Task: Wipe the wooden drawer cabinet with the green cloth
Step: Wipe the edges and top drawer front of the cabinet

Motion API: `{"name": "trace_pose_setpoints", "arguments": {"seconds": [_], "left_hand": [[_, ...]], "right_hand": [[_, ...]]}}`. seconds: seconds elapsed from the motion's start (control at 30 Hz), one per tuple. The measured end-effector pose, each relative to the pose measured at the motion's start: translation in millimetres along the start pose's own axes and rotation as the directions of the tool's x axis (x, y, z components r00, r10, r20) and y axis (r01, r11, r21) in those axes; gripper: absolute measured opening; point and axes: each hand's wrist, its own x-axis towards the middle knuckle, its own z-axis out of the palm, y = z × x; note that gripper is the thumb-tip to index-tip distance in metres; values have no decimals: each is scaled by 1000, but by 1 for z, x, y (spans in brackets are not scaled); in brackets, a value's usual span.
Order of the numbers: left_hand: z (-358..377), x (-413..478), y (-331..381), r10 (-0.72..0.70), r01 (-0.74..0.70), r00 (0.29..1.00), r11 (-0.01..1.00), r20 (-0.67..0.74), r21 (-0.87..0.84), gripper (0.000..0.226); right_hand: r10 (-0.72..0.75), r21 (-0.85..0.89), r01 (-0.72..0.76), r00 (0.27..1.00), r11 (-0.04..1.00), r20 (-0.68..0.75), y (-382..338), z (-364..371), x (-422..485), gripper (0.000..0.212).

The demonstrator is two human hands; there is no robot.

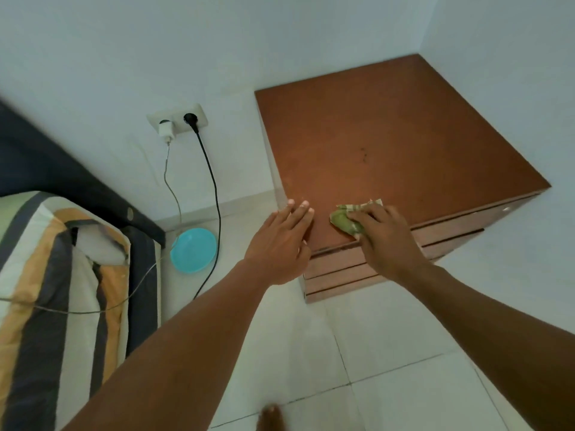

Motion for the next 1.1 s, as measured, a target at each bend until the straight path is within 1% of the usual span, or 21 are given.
{"name": "trace_pose_setpoints", "arguments": {"seconds": [0.03, 0.1, 0.23, 0.33, 0.43, 0.5, 0.6, 0.67, 0.73, 0.8, 0.9, 0.97, 1.03, 1.07, 1.1], "left_hand": [[5, 0, 2, 29, -29, 999, 1000, -23, 9, 70], [18, 1, 2, 55, -59, 991, 998, -119, -24, 66], [44, 5, -4, 75, -110, 944, 990, -320, -93, 58], [55, 7, -8, 98, -139, 914, 987, -393, -78, 57], [61, 10, -15, 147, -171, 894, 985, -423, -19, 56], [61, 13, -20, 193, -192, 884, 980, -426, 48, 58], [59, 17, -25, 248, -216, 875, 969, -417, 123, 63], [58, 19, -27, 270, -228, 862, 962, -428, 149, 67], [59, 22, -28, 273, -232, 853, 962, -445, 145, 70], [64, 24, -29, 264, -237, 845, 965, -466, 117, 70], [69, 24, -28, 225, -229, 844, 972, -488, 53, 64], [66, 23, -28, 222, -226, 858, 973, -464, 47, 63], [64, 23, -28, 216, -223, 864, 974, -455, 39, 63], [65, 23, -27, 205, -222, 861, 975, -466, 19, 63], [65, 25, -27, 196, -226, 852, 974, -485, -3, 63]], "right_hand": [[-16, -21, 15, 1000, 1000, -18, 2, 7, -5, 39], [-26, -44, 22, 996, 999, -89, 8, 14, -6, 40], [-49, -44, 41, 976, 998, -214, 18, 28, 7, 44], [-33, -65, 14, 950, 998, -309, 13, 50, 2, 43], [-36, -109, -7, 920, 994, -391, 14, 65, -3, 44], [-58, -114, 9, 896, 993, -441, 15, 72, -3, 45], [-115, -80, 85, 835, 993, -538, 18, 86, -5, 46], [-169, -91, 143, 790, 986, -589, 23, 93, -5, 45], [-193, -93, 173, 757, 980, -624, 26, 95, -6, 42], [-196, -84, 191, 703, 978, -683, 25, 103, -9, 37], [-210, -91, 217, 629, 972, -749, 17, 108, -21, 34], [-172, -42, 231, 579, 972, -797, 11, 101, -29, 35], [-87, 32, 230, 487, 973, -869, 4, 96, -32, 34], [-63, 62, 243, 476, 968, -877, 0, 98, -30, 34], [-73, 71, 256, 512, 964, -856, -4, 104, -28, 36]]}}
